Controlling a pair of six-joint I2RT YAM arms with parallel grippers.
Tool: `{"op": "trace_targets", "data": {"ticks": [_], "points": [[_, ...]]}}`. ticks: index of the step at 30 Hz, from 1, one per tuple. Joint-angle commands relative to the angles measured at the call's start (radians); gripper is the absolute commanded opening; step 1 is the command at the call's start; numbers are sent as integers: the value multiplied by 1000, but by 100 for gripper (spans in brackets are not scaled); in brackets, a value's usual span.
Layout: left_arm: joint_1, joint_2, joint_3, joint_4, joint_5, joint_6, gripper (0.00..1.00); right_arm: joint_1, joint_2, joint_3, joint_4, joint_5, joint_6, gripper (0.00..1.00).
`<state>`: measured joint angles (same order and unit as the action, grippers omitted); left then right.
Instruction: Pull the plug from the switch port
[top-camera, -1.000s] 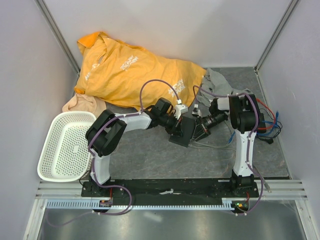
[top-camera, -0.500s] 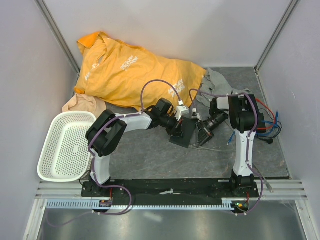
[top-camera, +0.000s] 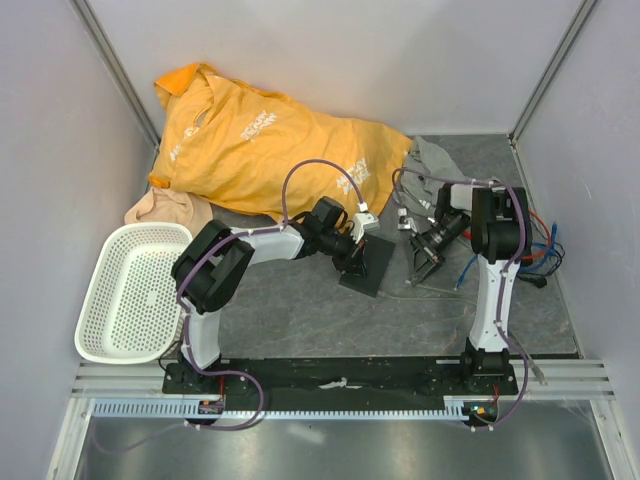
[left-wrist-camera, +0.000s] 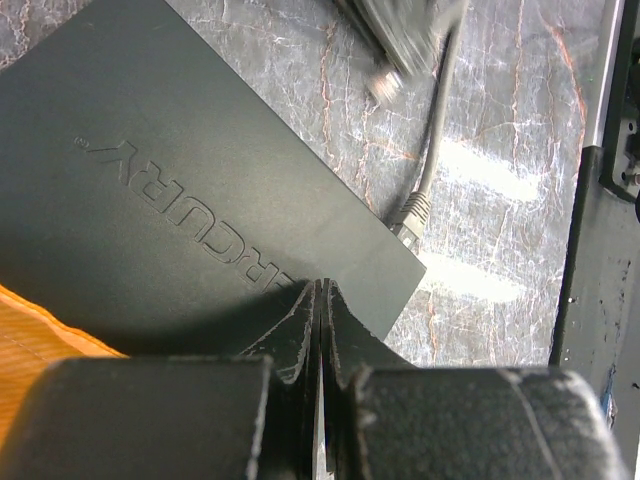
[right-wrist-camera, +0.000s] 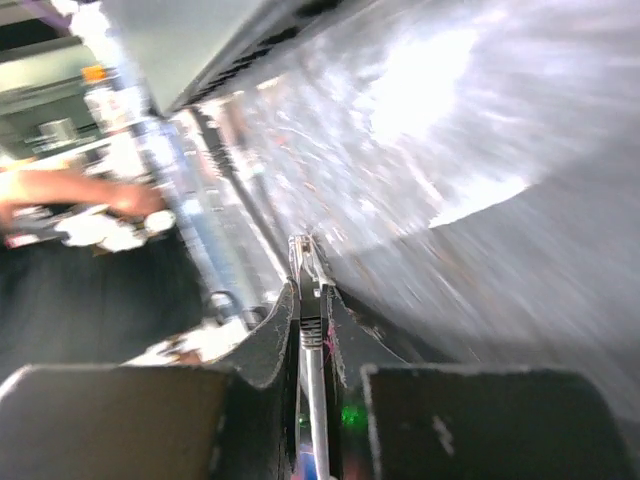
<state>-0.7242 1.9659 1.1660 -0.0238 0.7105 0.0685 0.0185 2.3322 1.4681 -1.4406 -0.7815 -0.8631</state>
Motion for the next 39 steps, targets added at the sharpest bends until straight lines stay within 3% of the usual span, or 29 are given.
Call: {"op": "trace_targets", "data": {"ticks": [1, 10, 15, 22, 31, 39], "points": [[-4, 21, 4, -67, -65, 67, 2, -40, -150, 110, -18, 74, -65, 0], [-4, -13, 9, -80, -57, 48, 2, -74, -348, 426, -4, 30, 42, 0], [-11, -41, -9, -76, -48, 39, 2, -115, -456, 537, 115, 53, 173, 0], [-27, -87, -46, -54, -57, 45, 2, -137, -614, 379, 246, 227, 233, 0], [-37, -114, -83, -22, -62, 56, 2, -212, -600, 141, 393, 482, 374, 0], [-47, -110, -86, -21, -59, 54, 2, -298, -545, 101, 467, 695, 378, 0]]}}
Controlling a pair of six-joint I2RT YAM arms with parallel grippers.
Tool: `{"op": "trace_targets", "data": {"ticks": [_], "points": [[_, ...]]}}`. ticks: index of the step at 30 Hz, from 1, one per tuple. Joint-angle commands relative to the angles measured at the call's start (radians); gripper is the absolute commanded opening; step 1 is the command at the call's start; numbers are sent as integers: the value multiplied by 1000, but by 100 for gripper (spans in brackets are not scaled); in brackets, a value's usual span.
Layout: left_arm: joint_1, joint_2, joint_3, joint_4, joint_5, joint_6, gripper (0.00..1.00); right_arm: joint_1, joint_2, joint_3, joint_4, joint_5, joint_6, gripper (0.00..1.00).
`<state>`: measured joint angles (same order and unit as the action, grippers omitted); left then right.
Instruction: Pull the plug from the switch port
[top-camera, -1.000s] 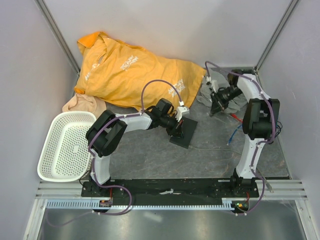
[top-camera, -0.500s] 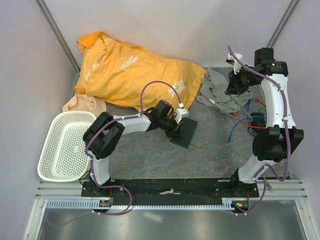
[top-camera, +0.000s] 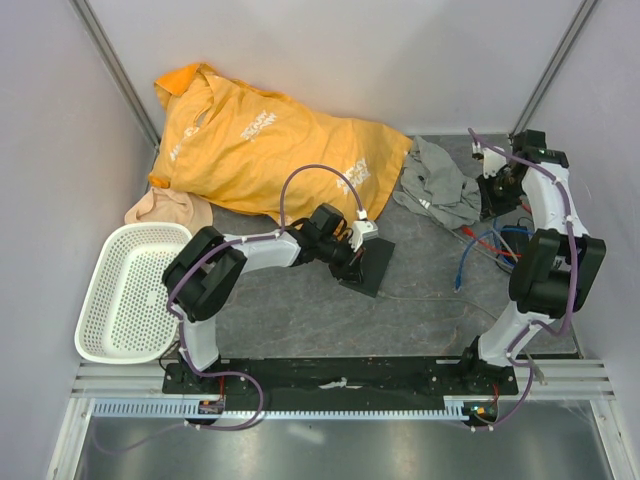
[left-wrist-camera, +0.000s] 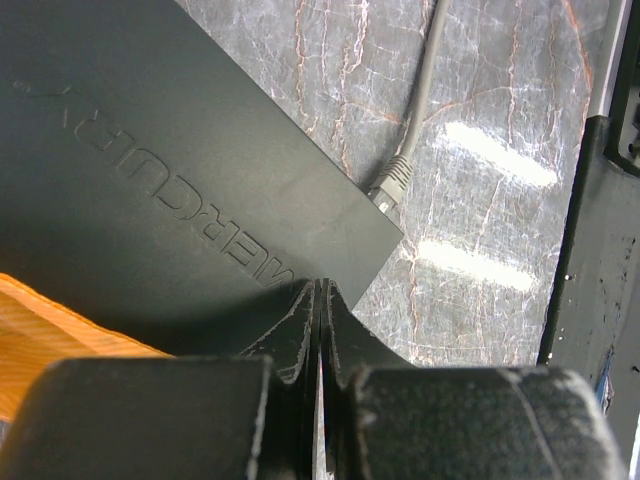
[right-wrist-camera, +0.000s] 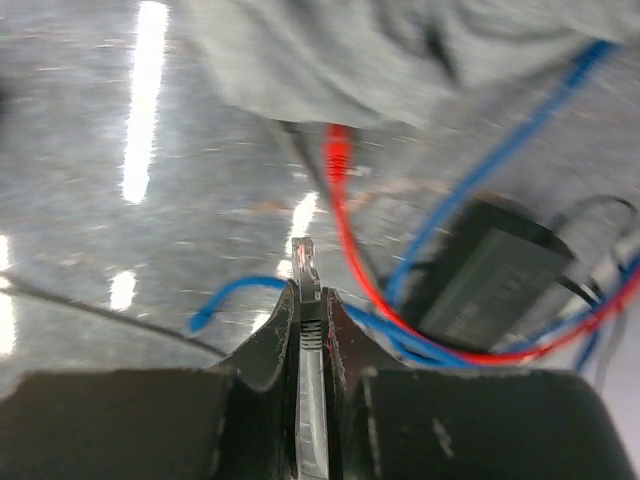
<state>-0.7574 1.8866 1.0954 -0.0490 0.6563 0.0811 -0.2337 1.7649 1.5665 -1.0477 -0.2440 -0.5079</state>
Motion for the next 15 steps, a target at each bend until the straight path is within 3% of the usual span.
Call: {"op": "trace_targets", "data": {"ticks": [1, 12, 15], "points": [[-14, -27, -14, 5, -3, 42, 2, -53, 37, 4, 71, 193, 26, 0], [-28, -29, -22, 0, -4, 46, 2, -104, 113, -17, 149, 267, 86, 4], [-31, -30, -26, 0, -10, 52, 1, -104, 111, -17, 158, 270, 103, 16]]}}
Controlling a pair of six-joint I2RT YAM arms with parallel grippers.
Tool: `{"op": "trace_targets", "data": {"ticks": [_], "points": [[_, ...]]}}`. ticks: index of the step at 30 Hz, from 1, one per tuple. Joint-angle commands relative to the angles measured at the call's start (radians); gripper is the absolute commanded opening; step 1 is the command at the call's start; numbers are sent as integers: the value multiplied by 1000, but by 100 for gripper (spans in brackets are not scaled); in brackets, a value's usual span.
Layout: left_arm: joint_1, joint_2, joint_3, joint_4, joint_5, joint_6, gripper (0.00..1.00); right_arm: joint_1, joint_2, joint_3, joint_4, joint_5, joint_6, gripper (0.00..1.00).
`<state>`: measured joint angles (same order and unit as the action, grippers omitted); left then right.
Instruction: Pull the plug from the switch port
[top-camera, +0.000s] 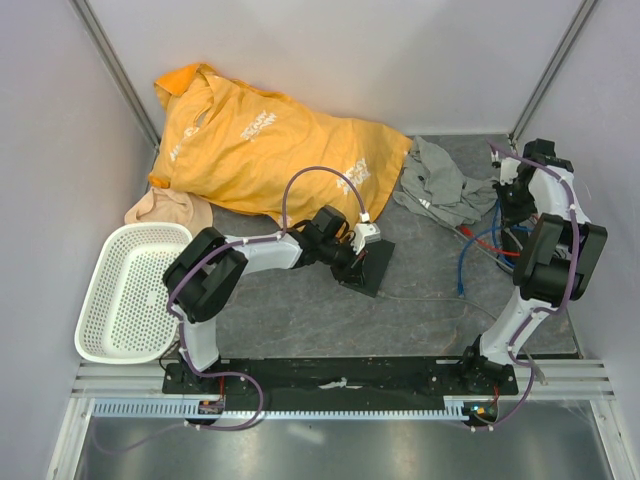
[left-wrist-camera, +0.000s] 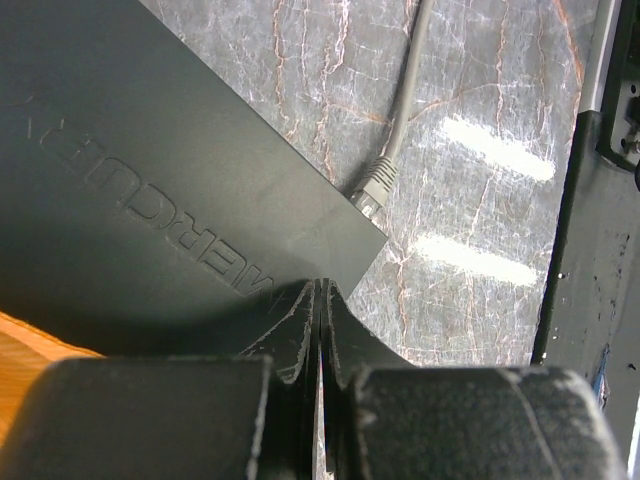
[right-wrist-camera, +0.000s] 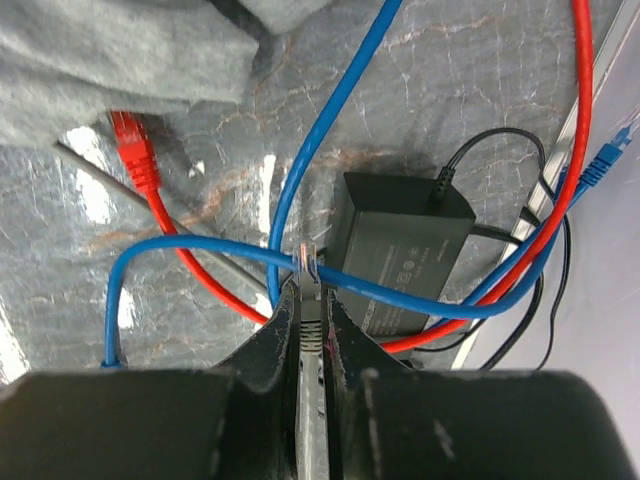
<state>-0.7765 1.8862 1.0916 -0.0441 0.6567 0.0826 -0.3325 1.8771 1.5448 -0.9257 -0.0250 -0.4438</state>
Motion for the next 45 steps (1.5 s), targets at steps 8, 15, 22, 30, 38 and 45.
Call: {"op": "trace_targets", "data": {"ticks": [8, 15, 22, 30, 38, 45], "points": [[-20, -24, -21, -7, -20, 55, 1, -11, -3, -2, 41, 36, 47, 51], [-26, -21, -22, -7, -23, 60, 2, -11, -15, 1, 36, 2, 65, 58], [-30, -18, -22, -7, -23, 63, 2, -11, -16, 17, 39, 7, 70, 61], [-35, -10, -21, -7, -26, 62, 2, -11, 71, 179, 53, 19, 14, 63], [-43, -6, 1, -22, -28, 62, 2, 16, 72, 457, 57, -211, 68, 86], [-46, -13, 17, -49, -39, 75, 2, 82, -165, 160, 196, -663, 109, 98]]}}
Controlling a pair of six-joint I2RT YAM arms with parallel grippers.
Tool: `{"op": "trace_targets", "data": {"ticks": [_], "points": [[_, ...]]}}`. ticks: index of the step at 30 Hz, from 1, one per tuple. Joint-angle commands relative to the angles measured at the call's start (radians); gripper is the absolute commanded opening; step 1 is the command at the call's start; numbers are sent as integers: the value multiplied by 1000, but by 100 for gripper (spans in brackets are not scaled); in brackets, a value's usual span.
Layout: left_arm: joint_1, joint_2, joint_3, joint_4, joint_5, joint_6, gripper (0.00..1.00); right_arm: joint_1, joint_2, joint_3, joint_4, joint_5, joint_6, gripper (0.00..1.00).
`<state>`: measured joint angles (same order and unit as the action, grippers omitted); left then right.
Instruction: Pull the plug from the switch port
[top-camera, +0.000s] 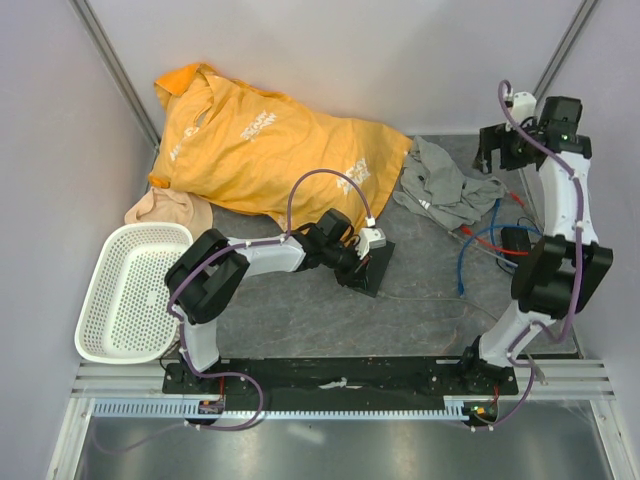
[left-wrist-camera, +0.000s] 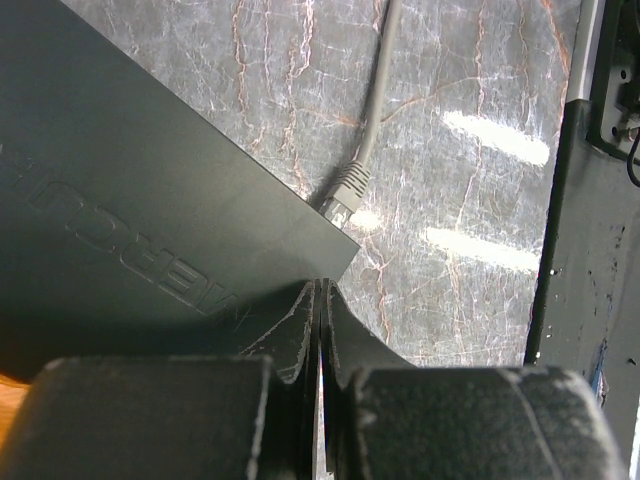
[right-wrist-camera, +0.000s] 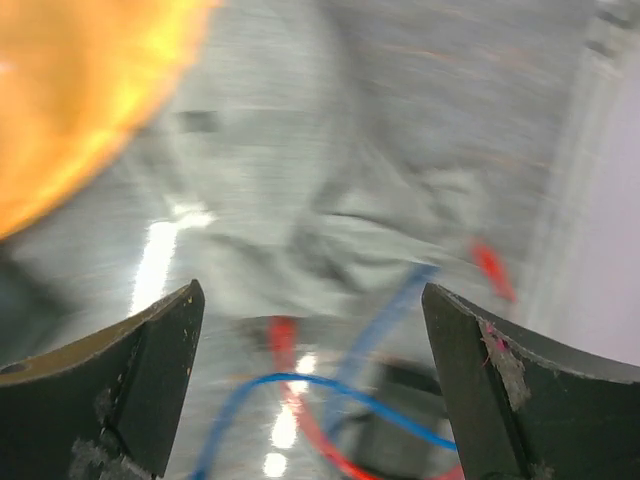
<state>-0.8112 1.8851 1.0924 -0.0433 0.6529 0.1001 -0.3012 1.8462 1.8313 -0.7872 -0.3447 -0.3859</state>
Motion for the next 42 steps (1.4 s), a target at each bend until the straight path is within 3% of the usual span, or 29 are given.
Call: {"op": "trace_targets", "data": {"ticks": [1, 3, 6, 9, 11, 16, 25, 36, 42], "points": [[-11, -15, 15, -49, -38, 58, 2, 59, -134, -142, -17, -423, 41, 98], [-11, -18, 8, -50, -35, 59, 2, 69, -107, -188, -117, -619, 3, 98], [-11, -26, -9, -53, -36, 64, 2, 99, -56, -297, -320, -730, -155, 98], [-9, -35, -29, -52, -50, 76, 2, 134, -65, -461, -365, -741, -234, 97], [-8, -35, -40, -52, -73, 78, 2, 177, -48, -529, -444, -738, -342, 90], [-9, -34, -54, -43, -87, 95, 2, 237, 43, -593, -552, -744, -484, 80], [-8, -40, -68, -52, -110, 99, 2, 269, 166, -590, -479, -748, -492, 72], [-9, -38, -75, -52, -119, 101, 2, 366, 189, -647, -184, -648, -219, 63], [-9, -31, -75, -47, -131, 101, 2, 404, 242, -624, -158, -593, -173, 59]]}}
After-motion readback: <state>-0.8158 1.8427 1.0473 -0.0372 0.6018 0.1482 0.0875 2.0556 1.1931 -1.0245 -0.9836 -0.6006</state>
